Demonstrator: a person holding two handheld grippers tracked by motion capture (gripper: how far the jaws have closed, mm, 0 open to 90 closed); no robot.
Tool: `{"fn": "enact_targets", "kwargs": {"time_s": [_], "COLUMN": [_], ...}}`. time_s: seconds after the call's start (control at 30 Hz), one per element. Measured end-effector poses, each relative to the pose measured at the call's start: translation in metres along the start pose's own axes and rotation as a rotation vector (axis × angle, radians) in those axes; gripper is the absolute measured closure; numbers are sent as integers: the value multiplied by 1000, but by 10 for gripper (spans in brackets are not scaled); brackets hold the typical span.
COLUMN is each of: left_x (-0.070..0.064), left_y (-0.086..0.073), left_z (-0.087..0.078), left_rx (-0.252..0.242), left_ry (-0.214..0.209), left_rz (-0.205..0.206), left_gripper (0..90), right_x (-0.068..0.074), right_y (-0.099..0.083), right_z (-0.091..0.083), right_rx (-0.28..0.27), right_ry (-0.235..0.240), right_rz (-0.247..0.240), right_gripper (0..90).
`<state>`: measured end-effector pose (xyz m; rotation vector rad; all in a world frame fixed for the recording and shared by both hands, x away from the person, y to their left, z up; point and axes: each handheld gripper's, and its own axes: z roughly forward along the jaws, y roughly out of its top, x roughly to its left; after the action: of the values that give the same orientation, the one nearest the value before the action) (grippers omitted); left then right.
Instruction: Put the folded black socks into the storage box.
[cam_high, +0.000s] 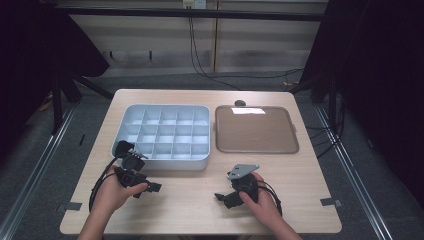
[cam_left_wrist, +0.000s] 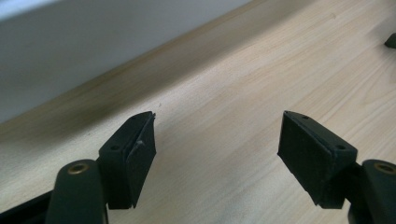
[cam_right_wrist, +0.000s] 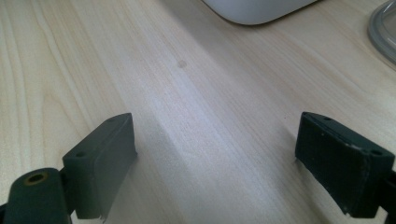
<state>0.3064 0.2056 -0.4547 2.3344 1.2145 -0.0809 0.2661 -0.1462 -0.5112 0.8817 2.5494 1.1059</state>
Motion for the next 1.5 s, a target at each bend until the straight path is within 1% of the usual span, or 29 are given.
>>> {"fn": "enact_targets", "kwargs": {"time_s": [0.03,0.17,0.2,0.33,0.4,0.5,0.6,0.67,0.7,0.8,0.97,1.0,1.03,1.07,1.1,1.17,1.2,1.27,1.3,1.33,1.4,1.5], "left_x": [0,-1,-1,-1,-1,-1,-1,1,2,4,5,5,5,5,5,6,6,8,9,9,10,10], "left_y": [0,-2,-3,-4,-5,-7,-9,-11,-12,-15,-19,-20,-21,-23,-24,-29,-30,-34,-36,-38,-39,-41], "left_z": [1,6,7,9,10,12,14,15,16,18,20,20,22,22,23,24,25,27,27,27,28,29], "left_rx": [0,7,2,-9,-8,-22,-19,-37,-44,-48,-86,-91,-109,-117,-138,-167,-178,-218,-230,-241,-255,-264], "left_ry": [-4,2,-1,-2,-3,-6,-4,0,4,3,7,9,16,19,30,50,55,59,60,64,58,69], "left_rz": [-2,18,16,36,39,38,49,61,60,67,94,112,126,143,157,209,222,250,262,265,273,288], "left_gripper": [270,271,271,271,271,271,271,273,273,273,265,262,256,248,245,244,241,229,226,225,222,220], "right_x": [0,0,0,0,0,0,0,1,1,1,1,1,1,1,1,1,1,2,2,2,2,2], "right_y": [0,0,0,0,0,0,0,0,0,0,0,0,0,0,0,0,0,0,0,0,0,0], "right_z": [0,0,0,0,0,0,0,0,0,0,0,0,0,0,0,0,0,0,0,0,0,0], "right_rx": [0,0,0,-1,0,0,0,0,0,-1,-3,-2,-2,-2,-2,0,-1,-1,0,-1,-1,-2], "right_ry": [0,0,0,0,0,0,0,1,1,1,2,1,2,2,2,2,2,2,2,3,4,4], "right_rz": [0,0,0,0,0,0,0,1,0,-2,-2,-2,-2,0,-1,0,-3,-3,-3,-3,-3,-3], "right_gripper": [117,117,117,117,117,117,117,117,117,117,116,117,117,117,117,117,116,117,117,117,117,117]}}
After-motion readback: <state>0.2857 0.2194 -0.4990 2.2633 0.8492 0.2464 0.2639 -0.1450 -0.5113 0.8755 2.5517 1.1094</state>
